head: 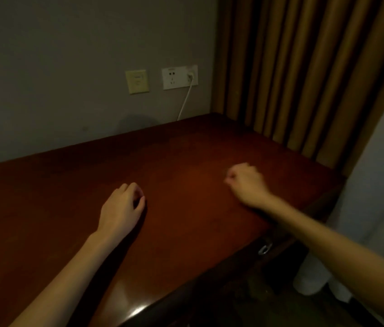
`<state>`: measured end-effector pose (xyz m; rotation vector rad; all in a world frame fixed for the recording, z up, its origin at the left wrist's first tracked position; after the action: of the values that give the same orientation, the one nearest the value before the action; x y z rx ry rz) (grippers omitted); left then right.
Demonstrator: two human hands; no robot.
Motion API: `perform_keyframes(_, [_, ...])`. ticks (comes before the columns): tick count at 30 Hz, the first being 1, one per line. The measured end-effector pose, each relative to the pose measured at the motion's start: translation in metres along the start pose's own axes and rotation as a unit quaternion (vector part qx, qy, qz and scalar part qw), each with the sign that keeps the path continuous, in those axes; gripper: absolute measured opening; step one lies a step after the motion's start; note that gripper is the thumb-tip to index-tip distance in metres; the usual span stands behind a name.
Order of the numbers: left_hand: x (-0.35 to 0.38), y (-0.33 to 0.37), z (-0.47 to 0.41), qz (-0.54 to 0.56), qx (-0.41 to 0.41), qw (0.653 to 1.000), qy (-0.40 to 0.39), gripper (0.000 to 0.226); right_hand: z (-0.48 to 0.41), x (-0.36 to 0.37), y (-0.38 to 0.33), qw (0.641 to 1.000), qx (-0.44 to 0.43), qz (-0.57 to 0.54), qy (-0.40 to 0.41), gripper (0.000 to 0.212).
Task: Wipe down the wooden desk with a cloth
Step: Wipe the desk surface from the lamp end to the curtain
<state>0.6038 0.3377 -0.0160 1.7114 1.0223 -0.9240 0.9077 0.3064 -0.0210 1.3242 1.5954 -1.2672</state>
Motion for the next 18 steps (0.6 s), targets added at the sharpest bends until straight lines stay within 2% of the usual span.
perform_keyframes(1, [0.003, 0.004, -0.005, 0.001, 0.004, 1.000, 0.002, 0.005, 0.012, 0.009, -0.052, 0.995, -0.092, -0.024, -0.031, 0.020])
perform_keyframes(3, [0.008, 0.008, -0.014, -0.002, 0.007, 1.000, 0.009, 0.004, 0.050, 0.017, -0.134, 0.954, -0.274, -0.077, -0.092, 0.020])
perform_keyframes(4, [0.010, 0.008, -0.017, -0.004, 0.008, 1.000, 0.014, 0.005, 0.060, 0.020, -0.147, 0.932, -0.330, -0.088, -0.118, 0.020])
perform_keyframes(5, [0.012, 0.006, -0.020, -0.004, 0.009, 1.000, 0.016, 0.005, 0.056, 0.021, -0.140, 0.930, -0.335, -0.079, -0.130, 0.021])
perform_keyframes(7, [0.015, 0.002, -0.024, 0.005, 0.011, 1.000, 0.015, 0.006, 0.015, 0.021, -0.084, 0.965, -0.240, -0.058, -0.088, 0.019])
perform_keyframes(9, [0.016, -0.001, -0.026, 0.016, 0.011, 1.000, 0.018, 0.006, -0.036, 0.014, 0.011, 0.998, -0.056, -0.010, -0.020, 0.018])
perform_keyframes(11, [0.017, 0.000, -0.026, 0.017, 0.004, 0.999, 0.030, 0.007, -0.065, -0.002, 0.103, 0.992, 0.113, 0.035, 0.033, 0.025])
perform_keyframes(13, [0.018, 0.001, -0.026, 0.011, -0.006, 0.999, 0.038, 0.007, -0.081, -0.005, 0.150, 0.975, 0.214, 0.044, 0.045, 0.034])
perform_keyframes(15, [0.020, 0.000, -0.026, 0.011, -0.015, 0.999, 0.038, 0.007, -0.103, 0.006, 0.128, 0.976, 0.207, 0.056, 0.050, 0.038])
perform_keyframes(18, [0.018, -0.004, -0.026, 0.019, -0.019, 0.999, 0.033, 0.007, -0.121, 0.036, -0.004, 1.000, 0.026, 0.006, 0.014, 0.025])
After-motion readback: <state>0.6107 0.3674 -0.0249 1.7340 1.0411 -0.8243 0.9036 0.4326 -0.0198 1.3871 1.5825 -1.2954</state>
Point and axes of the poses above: each hand's wrist, its own z-axis away from the middle knuckle, its own x-axis out of the palm, y = z × x, the point moved 6 cm from there along -z, towards the middle knuckle, and after that the axes turned 10 degrees about -x, right-handed, at the moved point
